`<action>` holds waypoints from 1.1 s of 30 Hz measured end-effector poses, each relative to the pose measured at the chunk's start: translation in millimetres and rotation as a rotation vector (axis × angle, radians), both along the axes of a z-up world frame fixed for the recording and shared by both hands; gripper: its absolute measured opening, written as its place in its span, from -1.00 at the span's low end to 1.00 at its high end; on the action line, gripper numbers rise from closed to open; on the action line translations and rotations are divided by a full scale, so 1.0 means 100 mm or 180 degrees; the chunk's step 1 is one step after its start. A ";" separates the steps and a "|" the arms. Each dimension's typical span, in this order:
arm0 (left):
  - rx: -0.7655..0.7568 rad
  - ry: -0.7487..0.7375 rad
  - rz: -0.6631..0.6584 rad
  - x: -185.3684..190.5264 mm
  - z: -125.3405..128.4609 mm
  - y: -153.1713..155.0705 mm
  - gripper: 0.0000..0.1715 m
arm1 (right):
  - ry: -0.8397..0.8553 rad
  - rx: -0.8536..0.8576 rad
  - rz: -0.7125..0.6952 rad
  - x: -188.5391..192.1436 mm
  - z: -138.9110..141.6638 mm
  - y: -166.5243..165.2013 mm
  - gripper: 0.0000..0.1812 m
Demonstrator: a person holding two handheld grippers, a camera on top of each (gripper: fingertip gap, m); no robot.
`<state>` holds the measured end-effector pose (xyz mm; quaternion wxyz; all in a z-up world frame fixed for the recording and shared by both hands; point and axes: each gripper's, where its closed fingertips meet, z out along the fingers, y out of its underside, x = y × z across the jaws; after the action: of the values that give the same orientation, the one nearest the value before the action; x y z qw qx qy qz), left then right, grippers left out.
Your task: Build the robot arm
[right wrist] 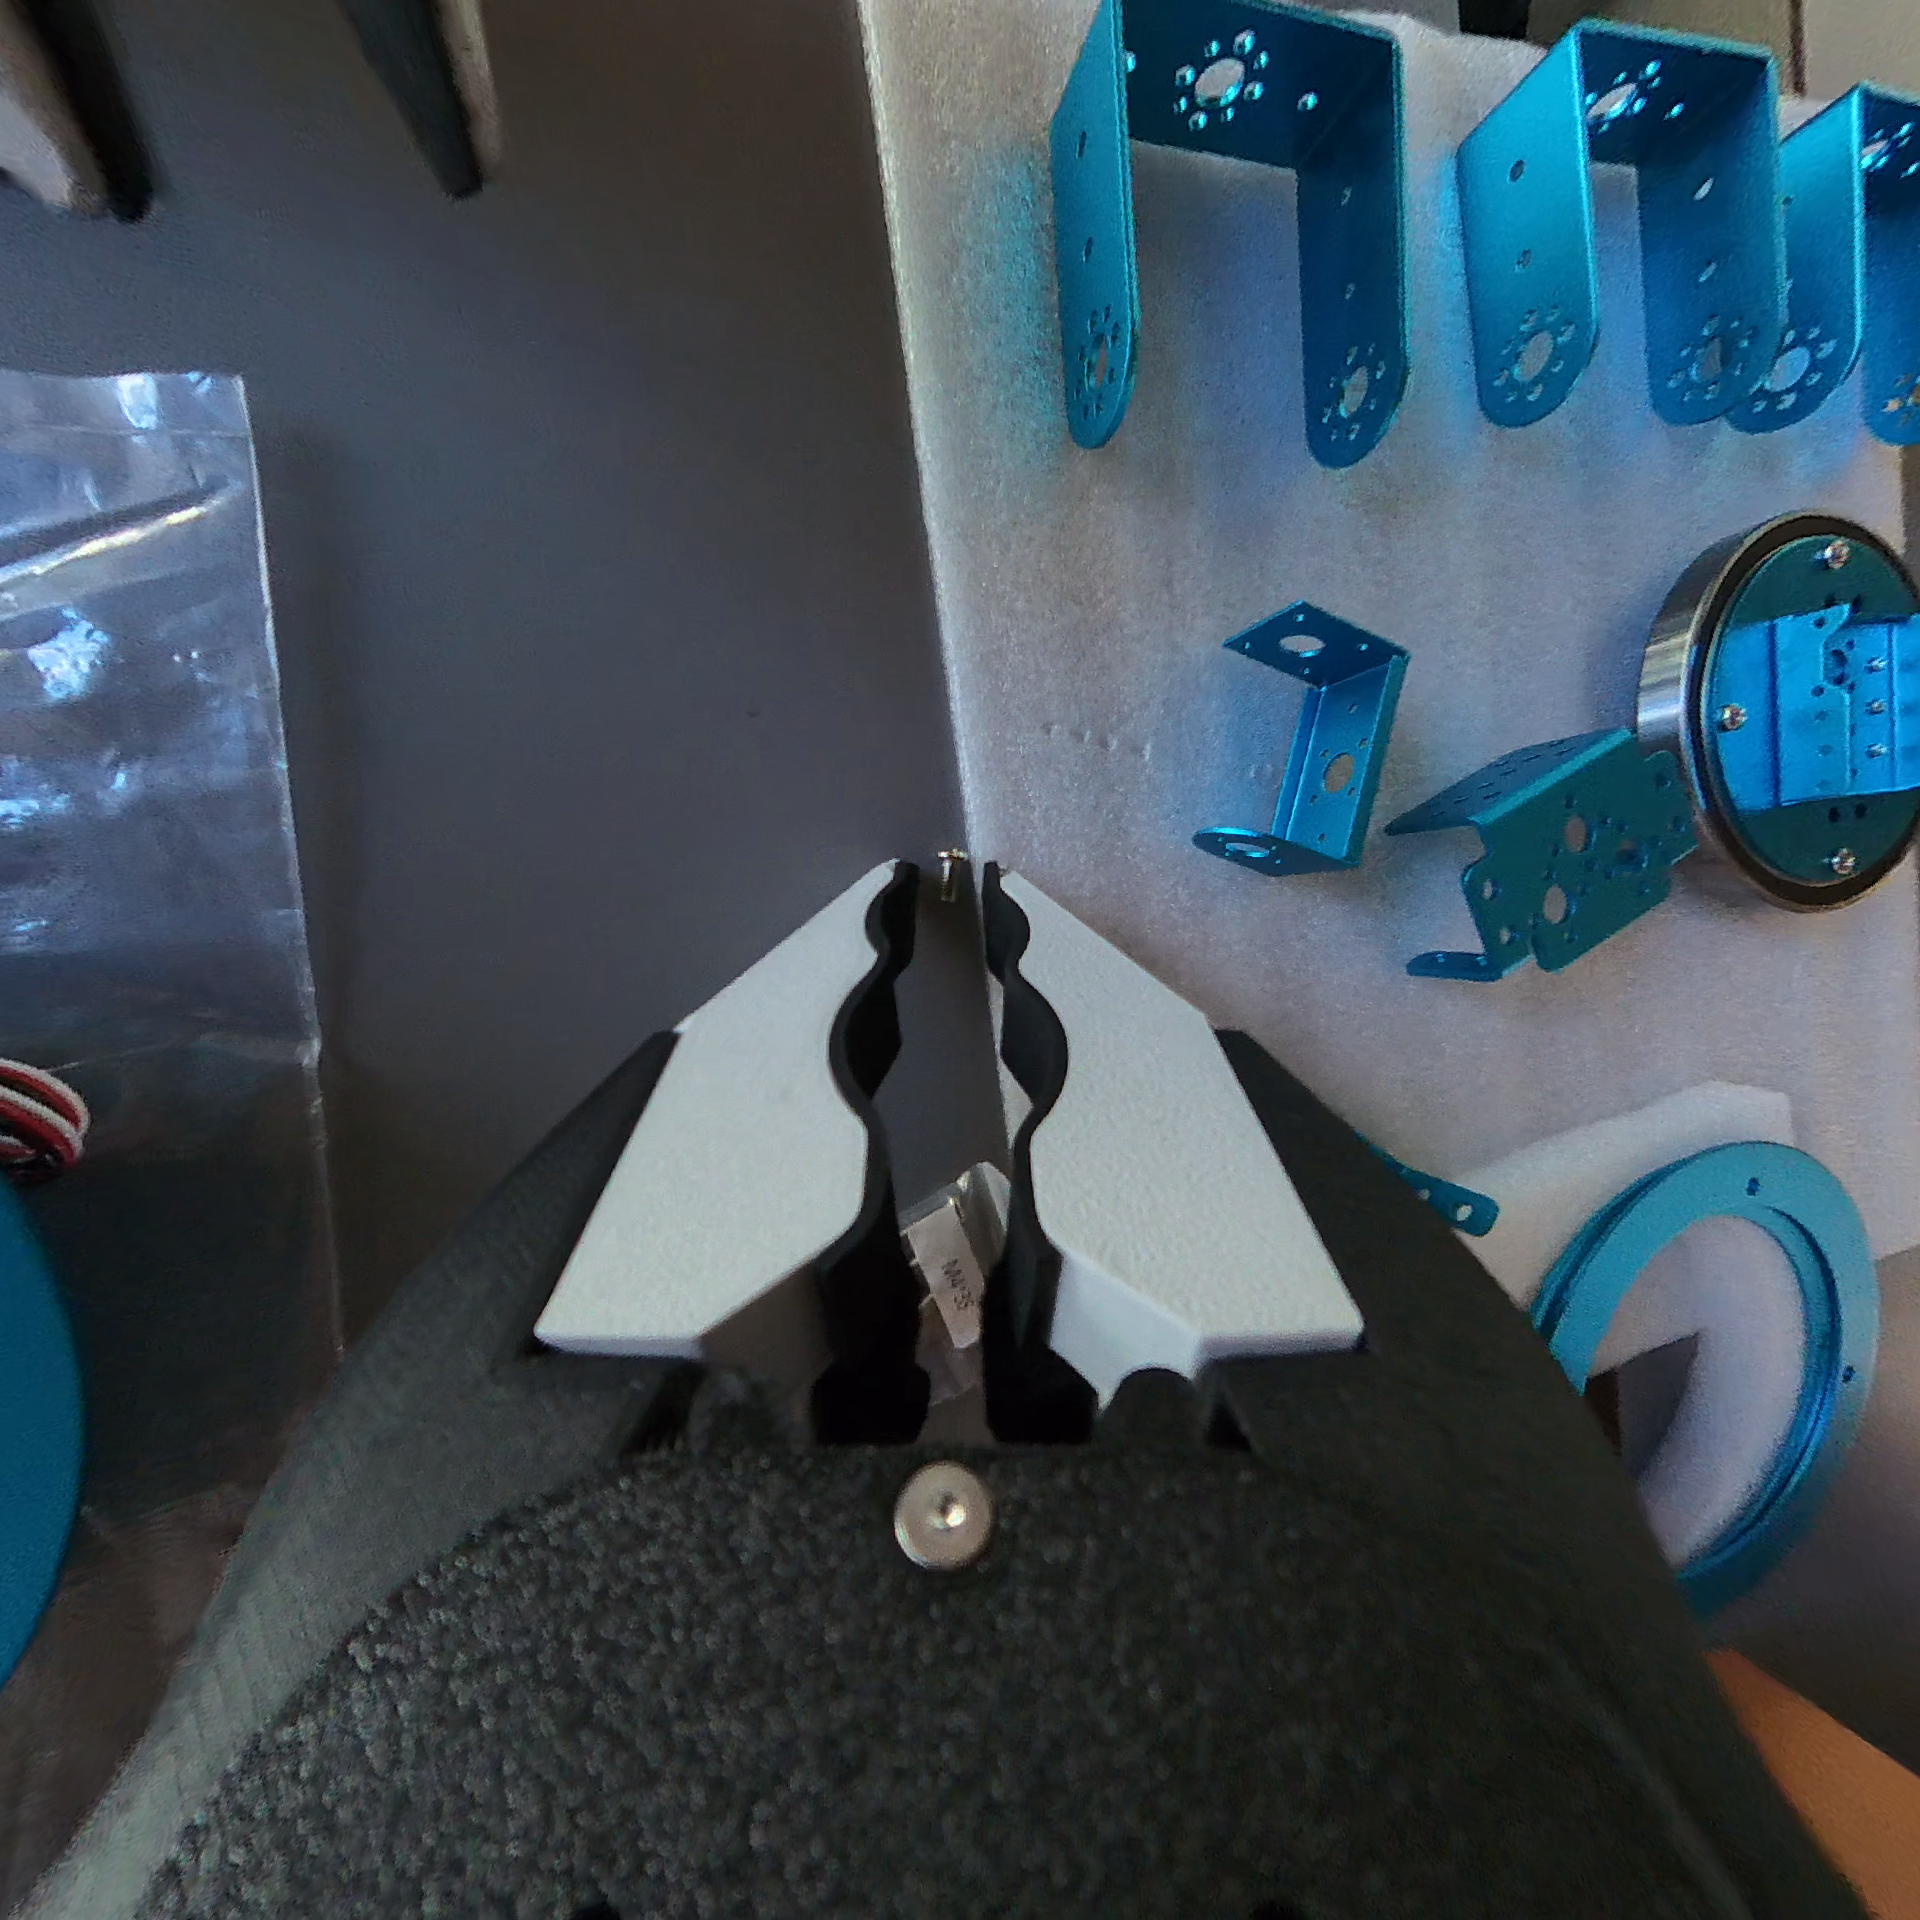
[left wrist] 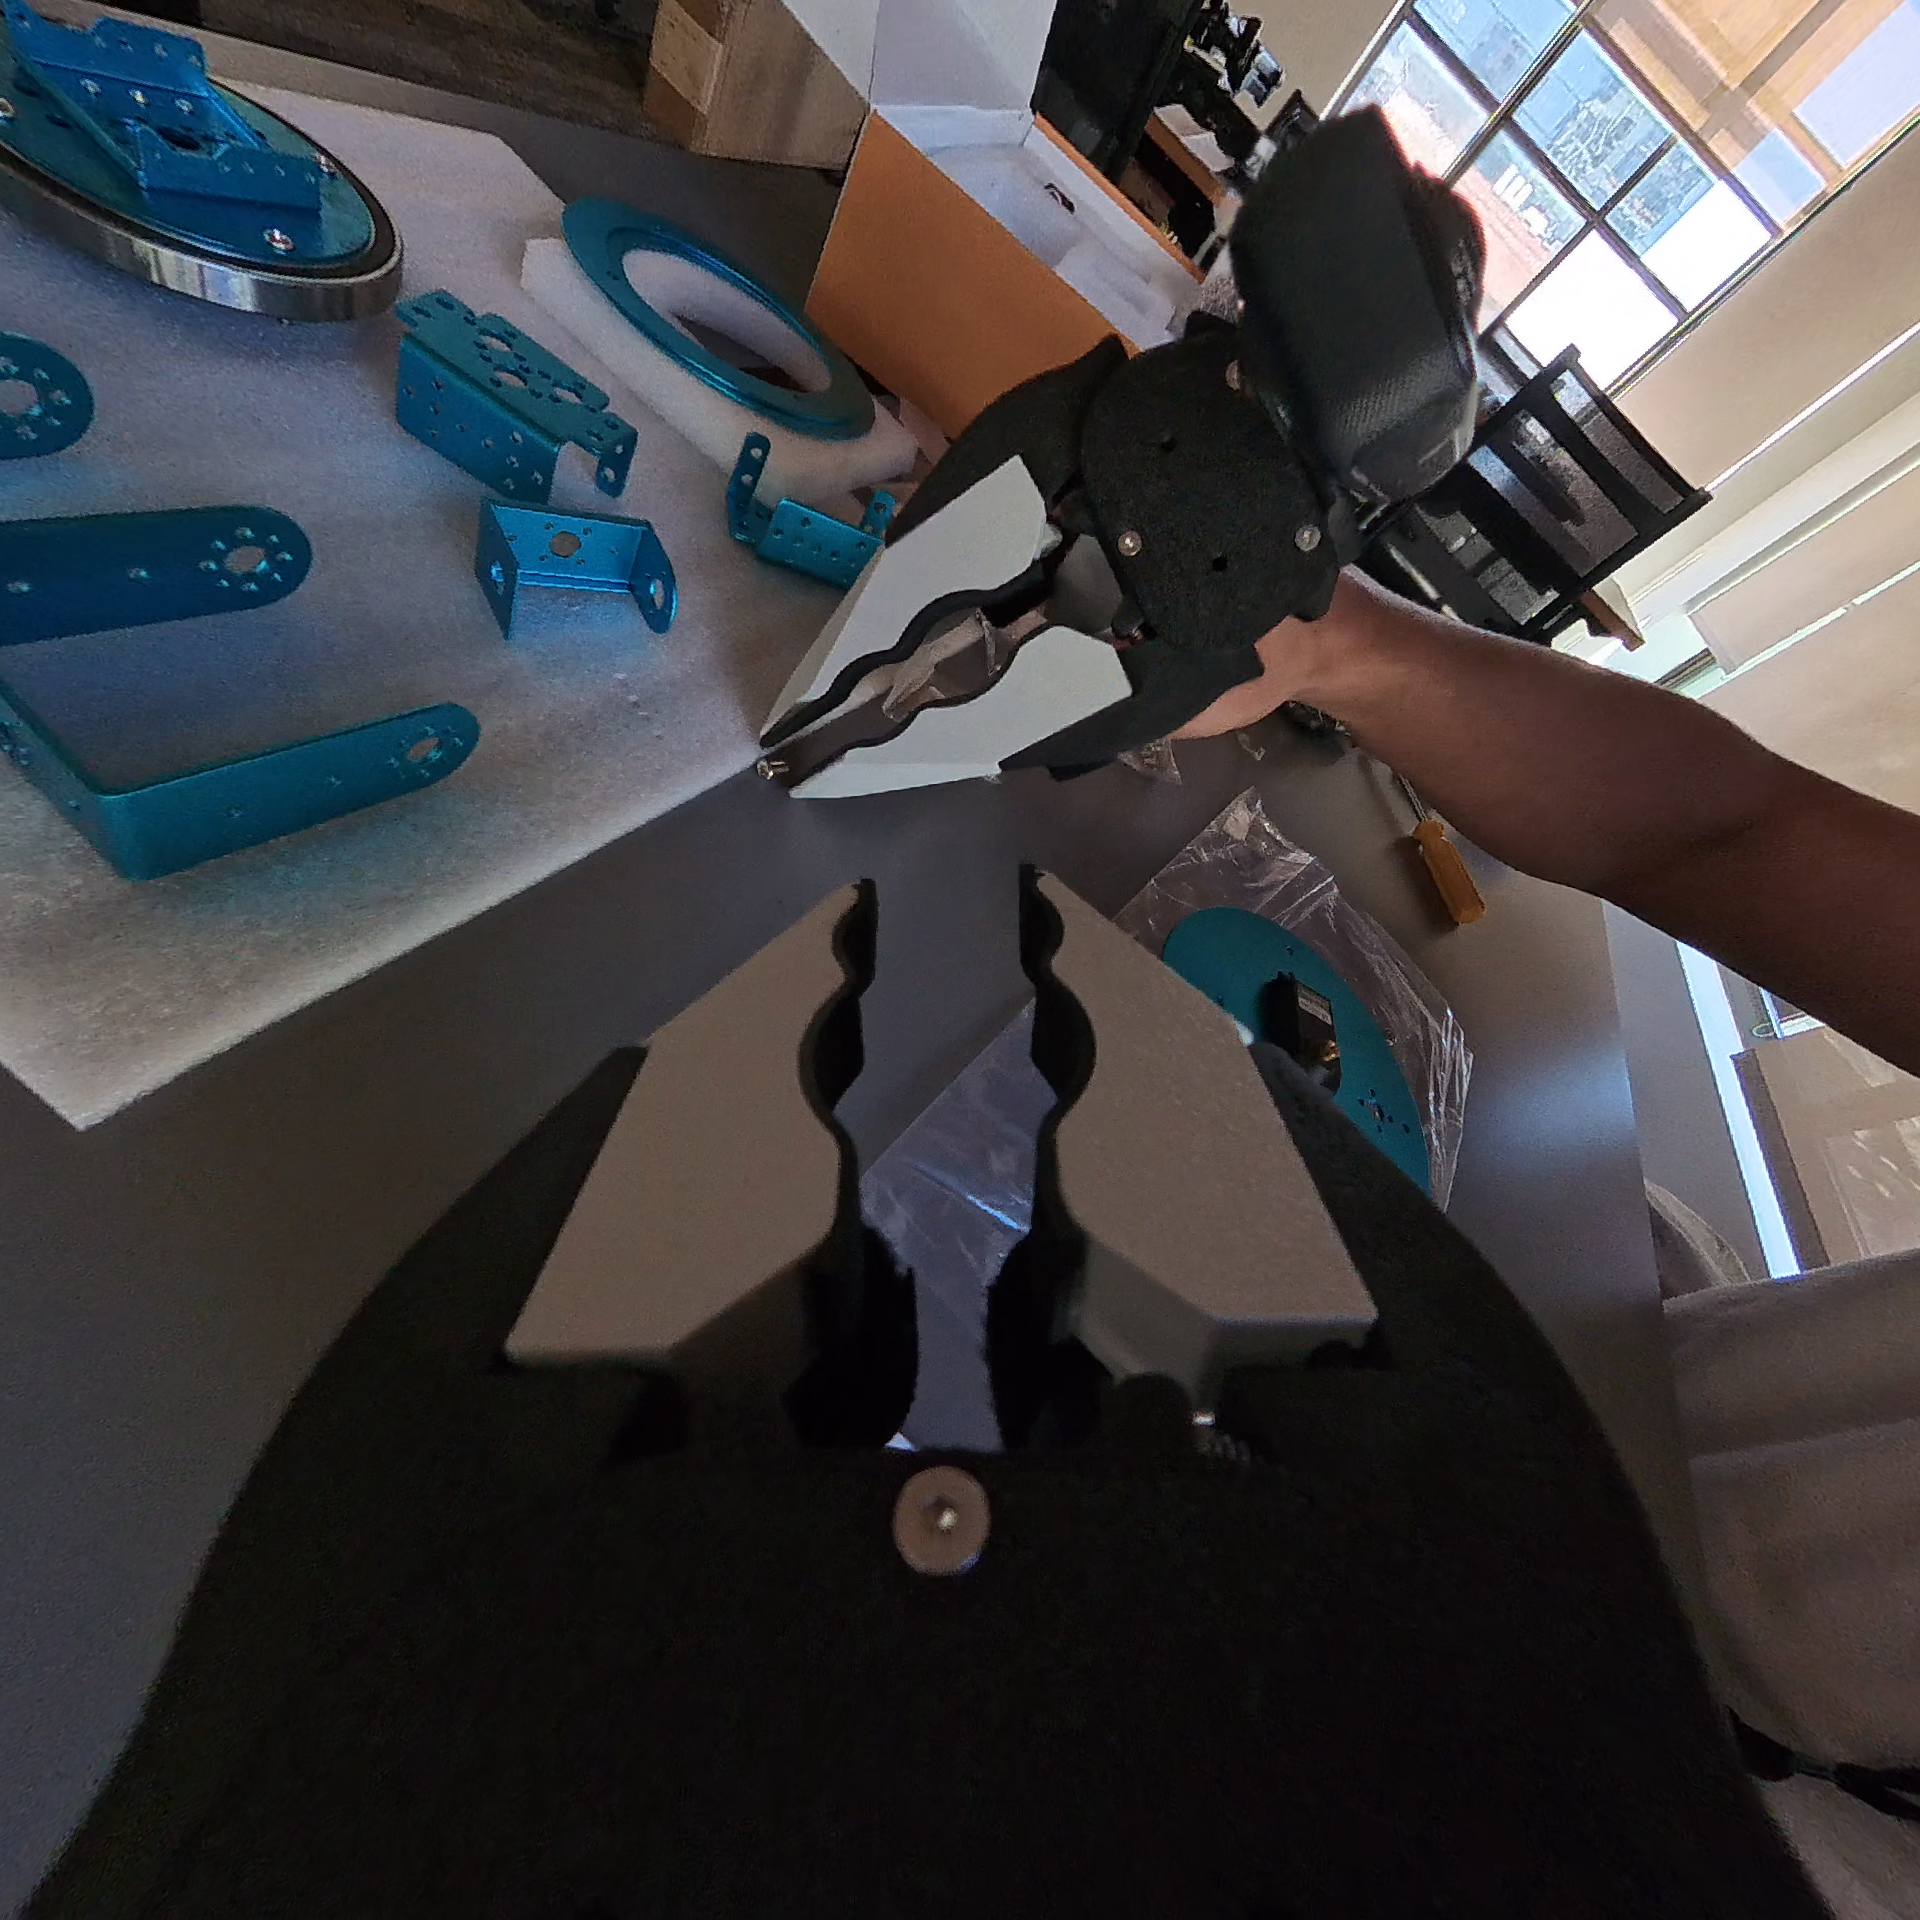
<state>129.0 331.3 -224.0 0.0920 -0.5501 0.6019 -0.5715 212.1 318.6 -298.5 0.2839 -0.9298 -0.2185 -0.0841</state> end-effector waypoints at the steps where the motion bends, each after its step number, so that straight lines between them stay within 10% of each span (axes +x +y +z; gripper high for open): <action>1: -0.0009 0.0000 -0.0004 0.00 0.00 0.00 -0.69 | 0.0032 -0.0027 -0.0029 0.01 0.02 -0.01 -0.87; 15: -0.0024 0.0088 -0.0032 -0.02 -0.02 -0.03 -0.69 | 0.0442 -0.0072 0.0051 -0.12 -0.02 0.00 -0.97; 24: -0.0671 0.0040 -0.0583 -0.16 0.18 -0.33 -0.73 | 0.0206 0.1245 0.1046 -0.96 0.67 -0.25 -0.97; 33: -0.0671 0.0064 -0.0724 -0.18 0.16 -0.54 -0.80 | -0.0997 0.1566 0.0896 -1.01 0.82 -0.35 -0.97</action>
<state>110.8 276.9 -208.2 -0.0376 -0.4907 0.5979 -0.6328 111.0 283.5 -216.7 0.4718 -0.7698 -0.3591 -0.2364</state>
